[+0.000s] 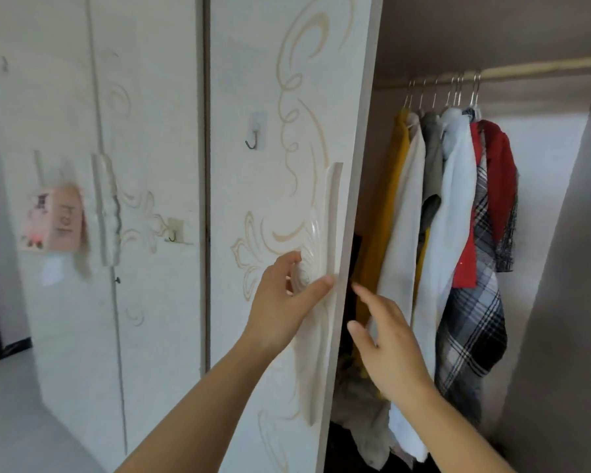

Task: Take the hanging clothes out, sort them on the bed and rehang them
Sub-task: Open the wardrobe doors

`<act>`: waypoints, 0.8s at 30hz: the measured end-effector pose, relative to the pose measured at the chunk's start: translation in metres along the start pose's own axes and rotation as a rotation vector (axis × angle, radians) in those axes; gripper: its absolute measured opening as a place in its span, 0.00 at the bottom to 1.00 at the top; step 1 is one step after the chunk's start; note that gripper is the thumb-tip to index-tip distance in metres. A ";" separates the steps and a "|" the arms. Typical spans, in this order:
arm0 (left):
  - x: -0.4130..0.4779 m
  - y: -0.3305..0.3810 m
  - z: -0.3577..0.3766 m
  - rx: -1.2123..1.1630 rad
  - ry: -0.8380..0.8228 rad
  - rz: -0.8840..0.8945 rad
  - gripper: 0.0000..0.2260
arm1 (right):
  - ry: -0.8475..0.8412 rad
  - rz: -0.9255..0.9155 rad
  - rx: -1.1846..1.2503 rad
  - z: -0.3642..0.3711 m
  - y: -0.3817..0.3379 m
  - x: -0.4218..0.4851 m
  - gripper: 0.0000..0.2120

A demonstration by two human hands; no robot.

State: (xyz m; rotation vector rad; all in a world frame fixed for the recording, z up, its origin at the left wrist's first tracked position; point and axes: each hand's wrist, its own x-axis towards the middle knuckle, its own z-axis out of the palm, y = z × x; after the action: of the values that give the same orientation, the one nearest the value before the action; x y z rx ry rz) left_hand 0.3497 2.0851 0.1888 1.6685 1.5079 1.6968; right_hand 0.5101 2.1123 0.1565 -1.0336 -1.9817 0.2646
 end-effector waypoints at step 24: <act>-0.056 0.034 -0.239 1.121 0.508 0.508 0.26 | -0.177 -0.453 0.343 0.218 -0.202 -0.005 0.36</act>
State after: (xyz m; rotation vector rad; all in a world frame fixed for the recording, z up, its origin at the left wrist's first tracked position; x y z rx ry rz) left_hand 0.1722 1.9216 0.2442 2.3870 2.8245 1.6665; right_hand 0.2287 2.0216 0.1272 -0.3411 -2.1686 0.4367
